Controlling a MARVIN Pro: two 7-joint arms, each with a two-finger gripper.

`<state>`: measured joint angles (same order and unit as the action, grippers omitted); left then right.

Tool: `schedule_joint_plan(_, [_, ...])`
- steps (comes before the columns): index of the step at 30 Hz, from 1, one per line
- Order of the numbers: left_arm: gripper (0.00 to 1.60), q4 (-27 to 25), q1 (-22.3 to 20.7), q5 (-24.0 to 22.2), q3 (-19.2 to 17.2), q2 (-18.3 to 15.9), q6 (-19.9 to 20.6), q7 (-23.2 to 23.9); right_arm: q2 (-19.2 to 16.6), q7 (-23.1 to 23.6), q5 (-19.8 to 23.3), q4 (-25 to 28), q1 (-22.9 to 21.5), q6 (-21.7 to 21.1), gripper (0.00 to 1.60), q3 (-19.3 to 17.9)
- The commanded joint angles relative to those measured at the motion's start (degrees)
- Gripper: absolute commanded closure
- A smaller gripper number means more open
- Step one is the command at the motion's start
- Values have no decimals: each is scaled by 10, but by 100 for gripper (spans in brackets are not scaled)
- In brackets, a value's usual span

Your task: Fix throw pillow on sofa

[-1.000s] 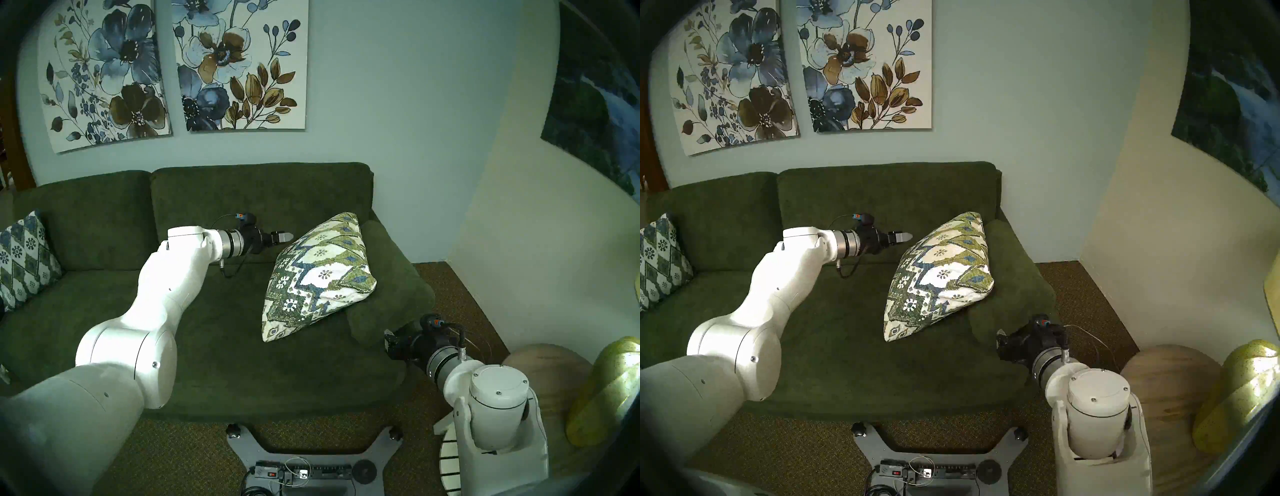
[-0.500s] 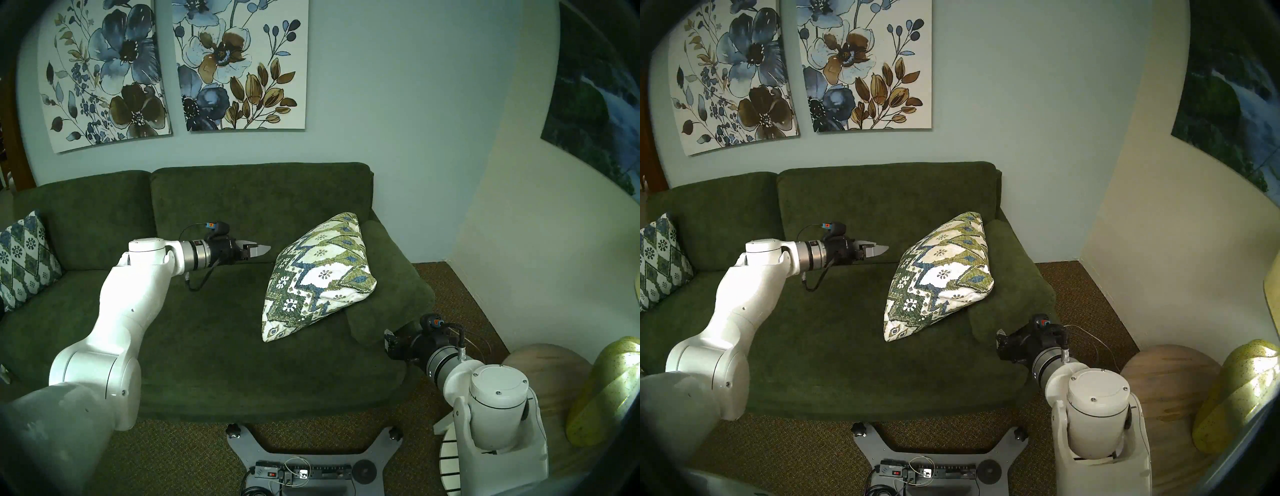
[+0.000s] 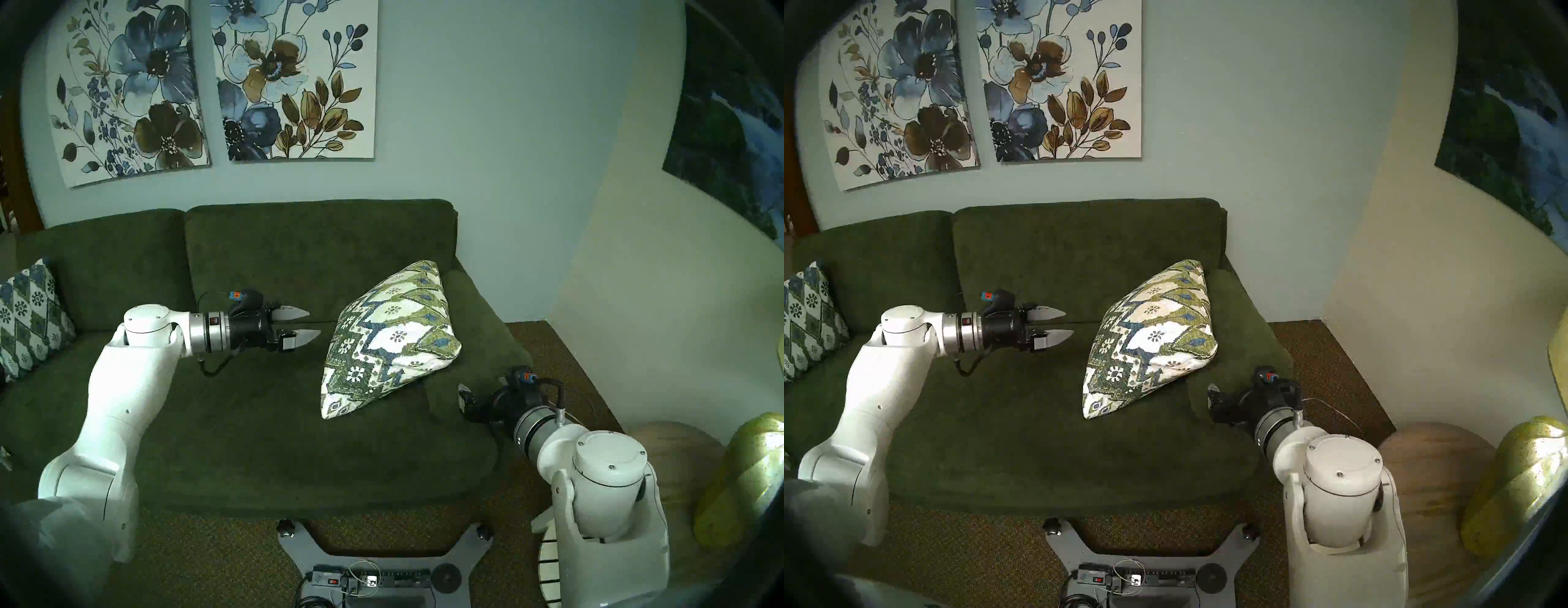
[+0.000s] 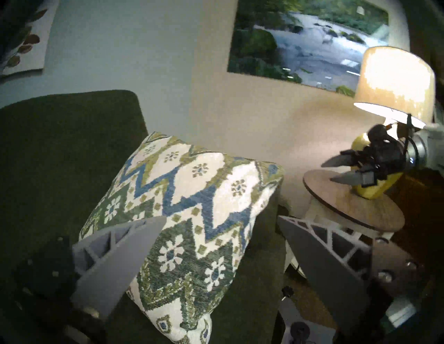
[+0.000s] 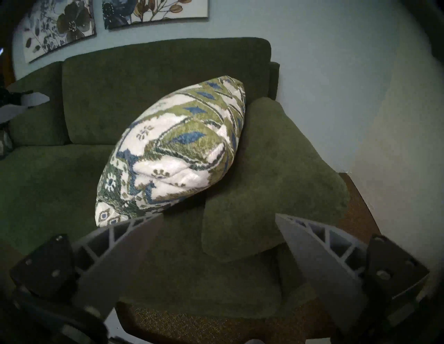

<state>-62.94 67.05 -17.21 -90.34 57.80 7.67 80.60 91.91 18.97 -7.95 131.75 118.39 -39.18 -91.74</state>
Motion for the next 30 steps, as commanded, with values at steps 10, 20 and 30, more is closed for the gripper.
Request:
schedule_joint_plan(10, [0, -95, 100, -68, -36, -46, -99, 44, 2, 18, 46, -96, -125, 14, 0, 21])
schedule_joint_plan(20, [0, -116, 127, -90, -43, -54, -126, 44, 4, 19, 64, -142, -175, 23, 0, 16])
schedule_joint_plan(30, [0, -128, 144, -105, -46, -61, -143, 44, 4, 5, 80, -221, -246, 15, 0, 1])
